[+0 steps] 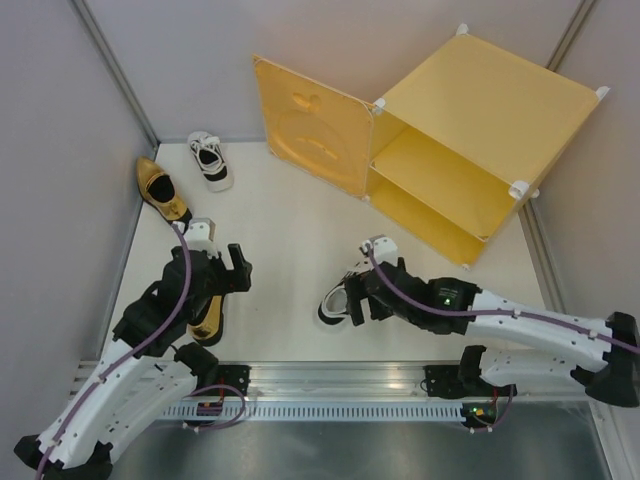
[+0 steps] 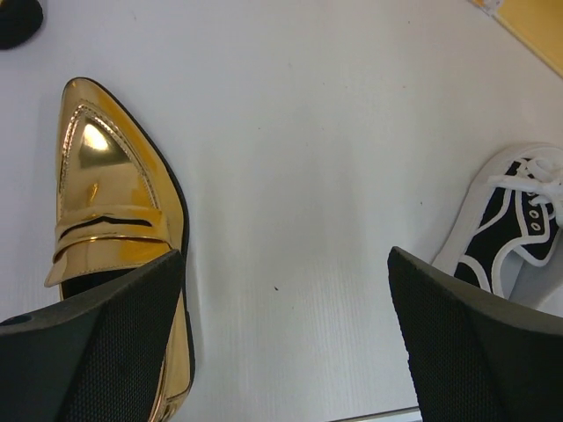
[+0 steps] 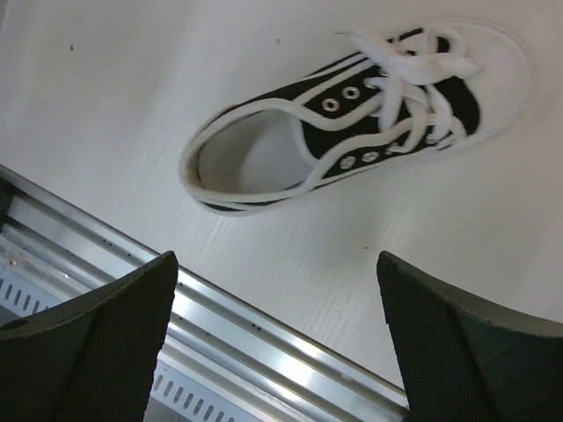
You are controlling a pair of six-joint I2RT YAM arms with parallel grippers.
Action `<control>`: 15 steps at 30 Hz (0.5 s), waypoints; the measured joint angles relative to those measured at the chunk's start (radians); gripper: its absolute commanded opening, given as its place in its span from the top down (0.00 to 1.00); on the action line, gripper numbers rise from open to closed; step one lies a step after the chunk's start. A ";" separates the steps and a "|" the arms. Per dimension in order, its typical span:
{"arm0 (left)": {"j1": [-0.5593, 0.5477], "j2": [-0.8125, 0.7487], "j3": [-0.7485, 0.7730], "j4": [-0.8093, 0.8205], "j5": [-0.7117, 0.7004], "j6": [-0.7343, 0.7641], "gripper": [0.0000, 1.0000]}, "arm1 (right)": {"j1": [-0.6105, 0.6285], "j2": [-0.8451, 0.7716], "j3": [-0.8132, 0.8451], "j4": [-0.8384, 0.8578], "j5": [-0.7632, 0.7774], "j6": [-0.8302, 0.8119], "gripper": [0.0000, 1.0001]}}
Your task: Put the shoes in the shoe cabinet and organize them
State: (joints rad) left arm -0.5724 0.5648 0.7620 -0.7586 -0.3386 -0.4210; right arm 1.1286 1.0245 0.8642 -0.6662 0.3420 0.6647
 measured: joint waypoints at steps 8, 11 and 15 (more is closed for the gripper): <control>0.008 -0.012 -0.022 0.032 -0.027 0.000 0.00 | 0.209 0.368 0.171 0.076 0.103 0.013 0.12; 0.010 -0.024 -0.032 0.032 -0.029 0.000 0.00 | 0.225 0.474 0.219 0.104 0.108 -0.002 0.16; 0.012 -0.049 -0.033 0.035 -0.035 0.000 0.00 | 0.227 0.571 0.256 0.130 0.118 -0.015 0.23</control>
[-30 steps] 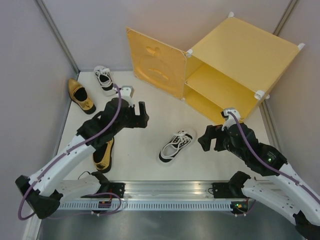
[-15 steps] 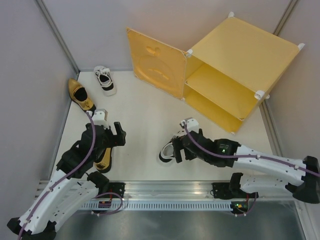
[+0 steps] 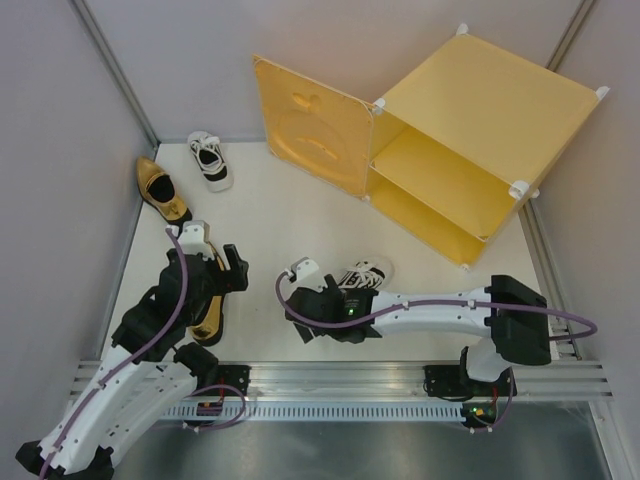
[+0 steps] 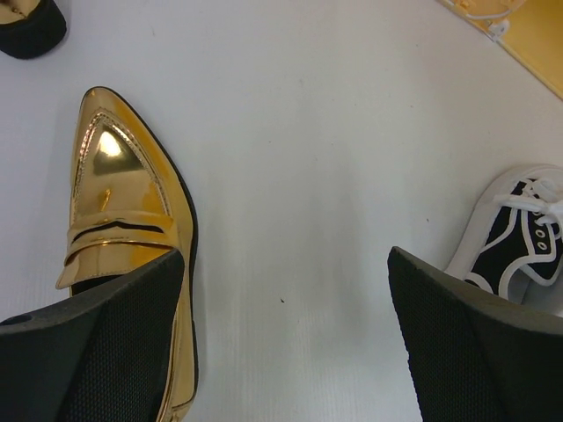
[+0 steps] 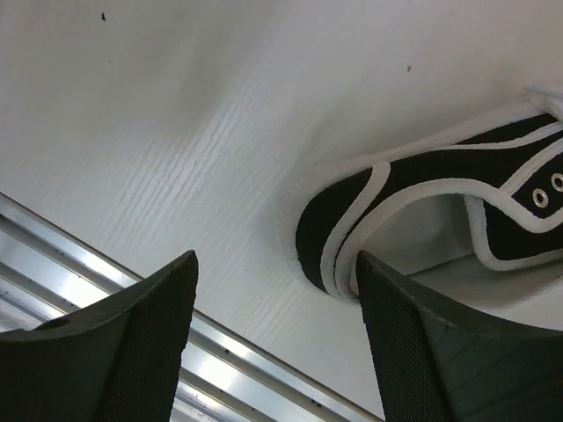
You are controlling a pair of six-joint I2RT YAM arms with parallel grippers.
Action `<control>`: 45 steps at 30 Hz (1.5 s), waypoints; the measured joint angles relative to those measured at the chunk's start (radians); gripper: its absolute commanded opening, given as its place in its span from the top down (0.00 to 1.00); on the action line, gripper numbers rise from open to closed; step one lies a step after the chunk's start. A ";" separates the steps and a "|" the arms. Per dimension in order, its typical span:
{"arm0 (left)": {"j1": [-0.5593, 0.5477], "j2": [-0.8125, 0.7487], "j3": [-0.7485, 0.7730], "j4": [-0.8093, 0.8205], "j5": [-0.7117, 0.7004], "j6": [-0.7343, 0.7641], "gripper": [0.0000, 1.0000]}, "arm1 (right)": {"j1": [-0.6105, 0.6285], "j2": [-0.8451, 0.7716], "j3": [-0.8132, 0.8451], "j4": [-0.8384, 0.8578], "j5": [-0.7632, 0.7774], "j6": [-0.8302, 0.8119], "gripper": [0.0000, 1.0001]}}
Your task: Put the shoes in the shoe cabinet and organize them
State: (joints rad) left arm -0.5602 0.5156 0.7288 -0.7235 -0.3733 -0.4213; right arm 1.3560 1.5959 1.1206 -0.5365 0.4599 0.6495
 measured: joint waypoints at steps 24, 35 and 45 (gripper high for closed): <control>0.011 0.019 0.000 0.001 -0.018 0.000 0.00 | -0.008 0.061 -0.035 -0.024 0.035 -0.109 0.99; 0.015 0.140 0.013 0.053 0.019 0.010 0.00 | -0.185 -0.179 0.061 -0.185 -0.161 -0.422 0.99; 0.042 0.292 0.064 0.166 0.103 0.062 0.01 | -0.478 -0.146 0.336 -0.301 -0.286 -0.703 0.99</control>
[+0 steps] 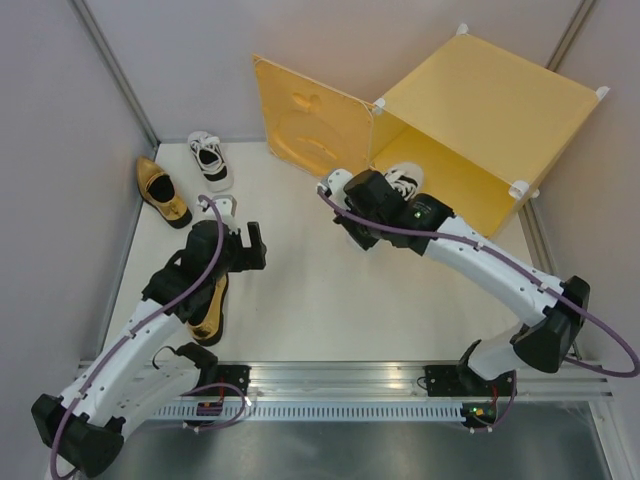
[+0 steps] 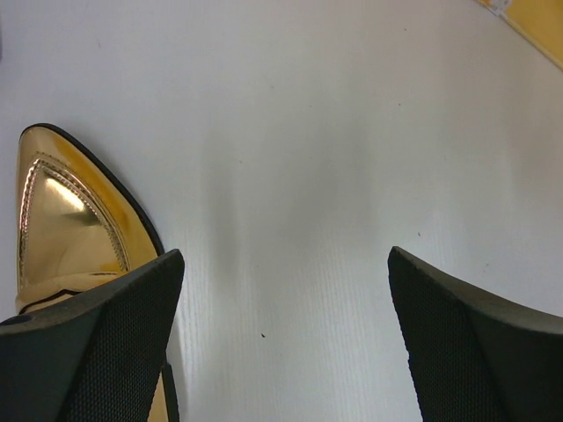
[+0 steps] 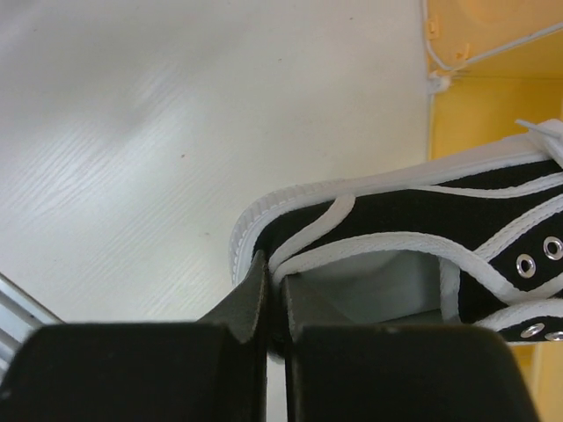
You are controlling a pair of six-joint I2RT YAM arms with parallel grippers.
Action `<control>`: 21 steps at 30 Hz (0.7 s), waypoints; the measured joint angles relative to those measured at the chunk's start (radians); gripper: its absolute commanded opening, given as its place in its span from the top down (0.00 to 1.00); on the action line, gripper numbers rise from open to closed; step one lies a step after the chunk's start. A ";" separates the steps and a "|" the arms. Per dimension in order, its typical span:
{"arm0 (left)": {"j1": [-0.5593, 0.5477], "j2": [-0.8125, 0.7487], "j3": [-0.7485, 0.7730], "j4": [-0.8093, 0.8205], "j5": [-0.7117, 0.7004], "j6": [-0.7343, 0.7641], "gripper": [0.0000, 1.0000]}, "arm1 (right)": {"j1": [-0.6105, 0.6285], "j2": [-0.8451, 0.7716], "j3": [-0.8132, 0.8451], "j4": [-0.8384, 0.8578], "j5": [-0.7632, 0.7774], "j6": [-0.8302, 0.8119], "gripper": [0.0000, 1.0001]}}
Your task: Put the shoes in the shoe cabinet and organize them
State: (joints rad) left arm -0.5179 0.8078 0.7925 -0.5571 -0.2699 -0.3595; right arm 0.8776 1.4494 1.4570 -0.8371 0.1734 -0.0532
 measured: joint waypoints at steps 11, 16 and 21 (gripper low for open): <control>0.094 0.003 -0.005 0.016 0.044 0.019 0.02 | -0.267 0.249 0.237 -0.072 -0.054 -0.212 0.99; 0.095 0.001 -0.009 0.018 0.045 0.025 0.02 | -0.330 0.272 0.248 -0.066 -0.023 -0.264 0.99; 0.095 0.001 -0.011 0.018 0.045 0.026 0.02 | -0.335 0.274 0.248 -0.034 0.005 -0.307 0.99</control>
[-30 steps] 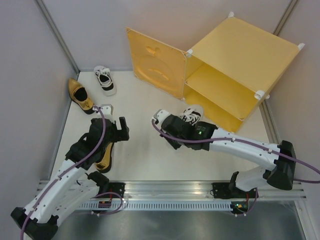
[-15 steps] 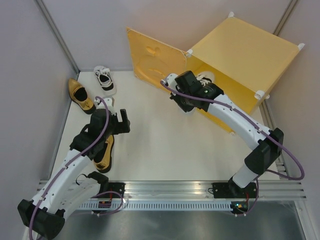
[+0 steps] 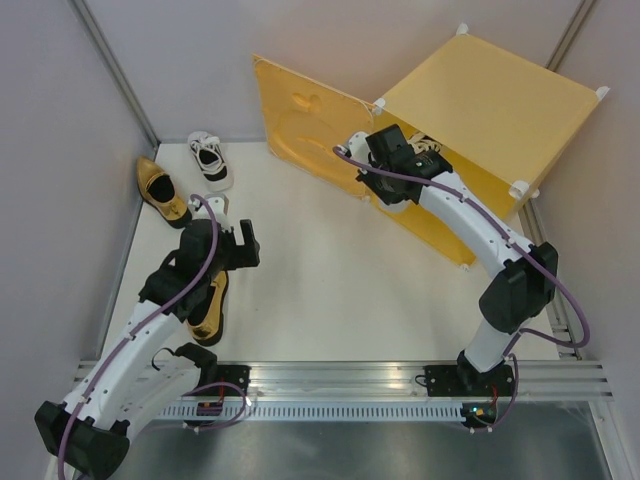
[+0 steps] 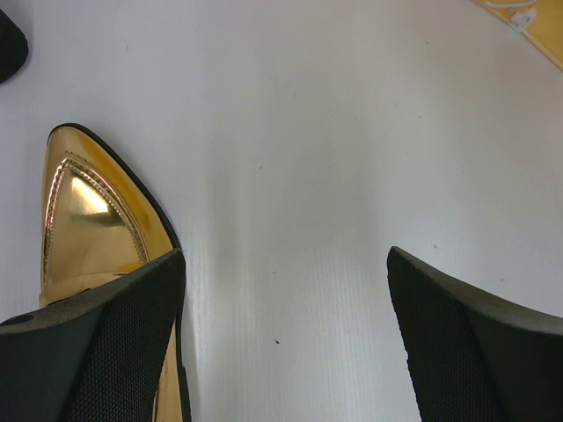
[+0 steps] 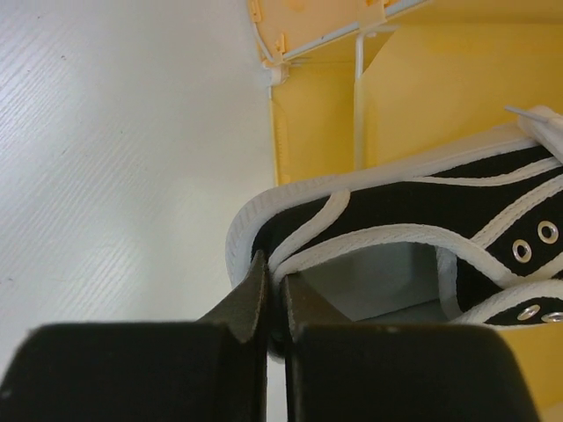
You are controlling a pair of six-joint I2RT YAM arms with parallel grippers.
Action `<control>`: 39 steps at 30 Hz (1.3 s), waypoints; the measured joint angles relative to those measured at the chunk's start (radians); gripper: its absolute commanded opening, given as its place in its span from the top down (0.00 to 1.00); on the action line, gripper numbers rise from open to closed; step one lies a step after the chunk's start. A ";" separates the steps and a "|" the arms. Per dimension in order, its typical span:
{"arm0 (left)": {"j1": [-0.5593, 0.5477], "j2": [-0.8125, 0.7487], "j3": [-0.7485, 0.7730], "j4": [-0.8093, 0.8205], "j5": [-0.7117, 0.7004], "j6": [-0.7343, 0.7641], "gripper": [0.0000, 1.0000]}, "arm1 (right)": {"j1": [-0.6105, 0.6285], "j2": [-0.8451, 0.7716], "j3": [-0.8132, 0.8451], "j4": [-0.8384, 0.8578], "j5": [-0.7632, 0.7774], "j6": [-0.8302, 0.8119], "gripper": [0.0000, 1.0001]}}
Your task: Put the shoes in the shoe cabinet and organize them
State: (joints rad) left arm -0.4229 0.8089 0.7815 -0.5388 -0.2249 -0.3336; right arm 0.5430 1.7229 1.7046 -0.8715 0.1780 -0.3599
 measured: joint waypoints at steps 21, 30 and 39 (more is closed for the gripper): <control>0.000 0.000 -0.003 0.000 0.000 0.004 0.02 | -0.047 0.058 0.005 0.177 0.100 -0.071 0.81; 0.000 0.000 -0.003 0.000 0.000 0.005 0.02 | -0.061 0.058 0.005 0.244 0.182 -0.084 0.64; 0.000 0.000 -0.003 0.001 0.000 0.005 0.02 | -0.058 0.047 0.003 0.261 0.216 -0.054 0.41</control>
State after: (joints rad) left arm -0.4229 0.8089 0.7784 -0.5381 -0.2249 -0.3283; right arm 0.4850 1.7702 1.7081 -0.6102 0.3939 -0.4137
